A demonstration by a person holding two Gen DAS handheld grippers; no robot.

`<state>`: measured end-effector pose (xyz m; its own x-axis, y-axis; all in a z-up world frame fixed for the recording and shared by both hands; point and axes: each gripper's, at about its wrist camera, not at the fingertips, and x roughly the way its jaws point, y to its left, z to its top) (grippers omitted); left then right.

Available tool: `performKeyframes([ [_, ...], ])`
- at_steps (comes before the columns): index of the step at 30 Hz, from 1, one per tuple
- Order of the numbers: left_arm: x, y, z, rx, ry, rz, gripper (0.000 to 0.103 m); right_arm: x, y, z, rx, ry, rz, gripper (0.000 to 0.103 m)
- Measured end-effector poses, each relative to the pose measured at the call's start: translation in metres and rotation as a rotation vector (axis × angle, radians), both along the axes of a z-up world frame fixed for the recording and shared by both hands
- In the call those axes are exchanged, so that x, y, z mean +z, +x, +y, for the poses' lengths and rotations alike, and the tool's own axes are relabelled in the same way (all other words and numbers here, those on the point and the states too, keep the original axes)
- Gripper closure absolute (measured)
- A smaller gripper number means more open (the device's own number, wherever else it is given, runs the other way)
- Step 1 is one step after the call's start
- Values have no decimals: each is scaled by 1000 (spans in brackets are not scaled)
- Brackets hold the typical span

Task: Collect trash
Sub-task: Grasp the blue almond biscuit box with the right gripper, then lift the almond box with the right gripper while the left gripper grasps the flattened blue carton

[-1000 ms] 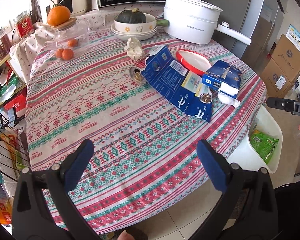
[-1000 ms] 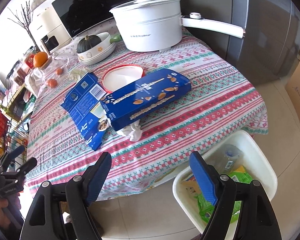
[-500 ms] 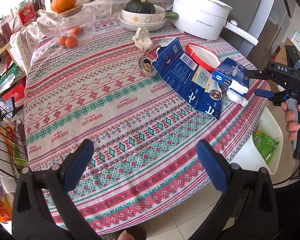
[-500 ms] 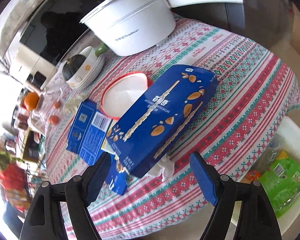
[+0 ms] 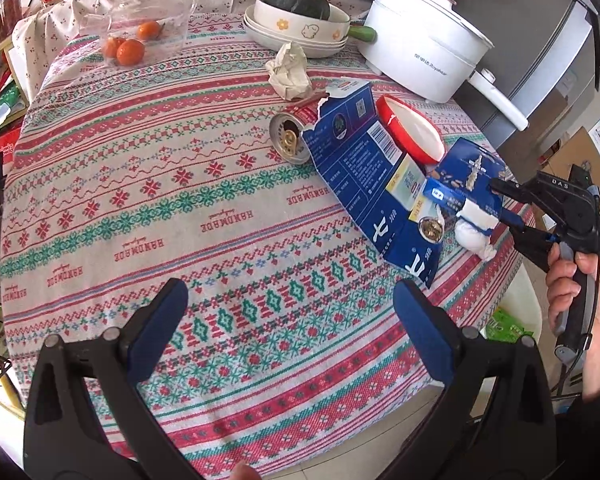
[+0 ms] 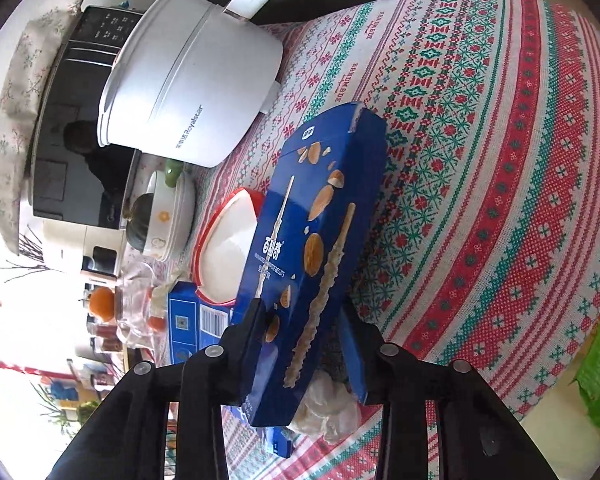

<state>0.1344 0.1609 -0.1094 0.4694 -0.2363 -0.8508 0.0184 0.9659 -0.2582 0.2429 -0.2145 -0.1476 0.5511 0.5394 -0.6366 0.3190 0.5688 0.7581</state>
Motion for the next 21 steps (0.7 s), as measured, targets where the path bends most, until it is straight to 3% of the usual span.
performKeyframes([
  [10, -24, 47, -17, 22, -208, -9, 23, 65, -20, -10, 97, -42, -114, 79],
  [18, -37, 67, -29, 83, -268, -12, 35, 102, -51, -21, 161, -100, -185, 79],
  [21, -42, 71, -27, 113, -331, 7, 56, 106, -60, -22, 187, -140, -172, 79],
])
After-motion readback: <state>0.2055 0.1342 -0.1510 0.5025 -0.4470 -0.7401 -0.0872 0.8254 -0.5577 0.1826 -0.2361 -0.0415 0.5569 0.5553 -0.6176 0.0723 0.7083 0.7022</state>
